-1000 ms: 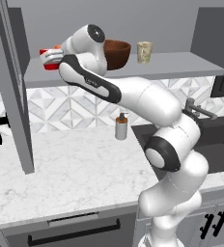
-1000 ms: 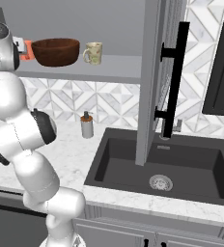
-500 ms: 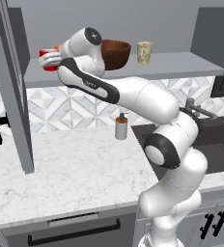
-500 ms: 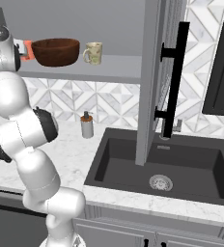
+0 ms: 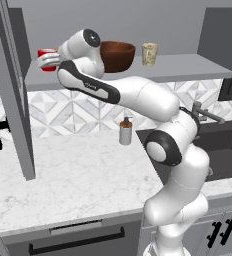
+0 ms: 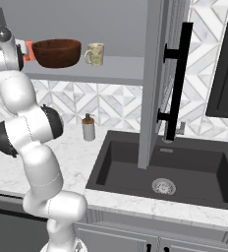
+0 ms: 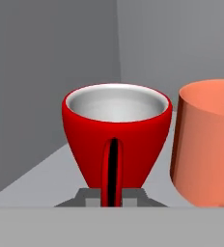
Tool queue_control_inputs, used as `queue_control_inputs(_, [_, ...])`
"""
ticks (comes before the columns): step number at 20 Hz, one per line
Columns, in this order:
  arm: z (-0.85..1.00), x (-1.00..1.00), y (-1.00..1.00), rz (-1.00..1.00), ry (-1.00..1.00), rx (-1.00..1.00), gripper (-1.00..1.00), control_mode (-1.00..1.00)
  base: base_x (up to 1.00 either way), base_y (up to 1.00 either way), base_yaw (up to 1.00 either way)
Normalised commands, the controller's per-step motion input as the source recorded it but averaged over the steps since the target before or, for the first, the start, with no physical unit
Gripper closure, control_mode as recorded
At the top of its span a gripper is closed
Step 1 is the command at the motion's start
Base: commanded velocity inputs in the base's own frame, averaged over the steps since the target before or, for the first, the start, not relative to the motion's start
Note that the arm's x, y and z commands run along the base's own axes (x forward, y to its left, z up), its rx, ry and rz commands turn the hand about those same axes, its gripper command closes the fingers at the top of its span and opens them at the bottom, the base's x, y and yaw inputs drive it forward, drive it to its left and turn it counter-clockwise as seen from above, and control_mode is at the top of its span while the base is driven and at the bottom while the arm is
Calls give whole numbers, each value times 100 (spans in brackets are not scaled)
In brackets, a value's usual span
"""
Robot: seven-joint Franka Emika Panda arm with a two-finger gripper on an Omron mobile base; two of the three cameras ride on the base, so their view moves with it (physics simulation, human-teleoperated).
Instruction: Gather all objects into one cabinet and sort the glasses and bowls to opposite sides.
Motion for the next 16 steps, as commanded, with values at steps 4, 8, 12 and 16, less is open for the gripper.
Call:
queue_control_inputs(4, [0,1,4,0,0,0,-100,-100,0,0,0])
queue_control_inputs(8, [0,0,0,0,0,0,-100,-100,0,0,0])
queue_control_inputs(12, [0,-2,0,0,0,0,-100,-100,0,0,0])
queue_control_inputs(16, [0,-24,-7,0,0,0,-100,-100,0,0,0])
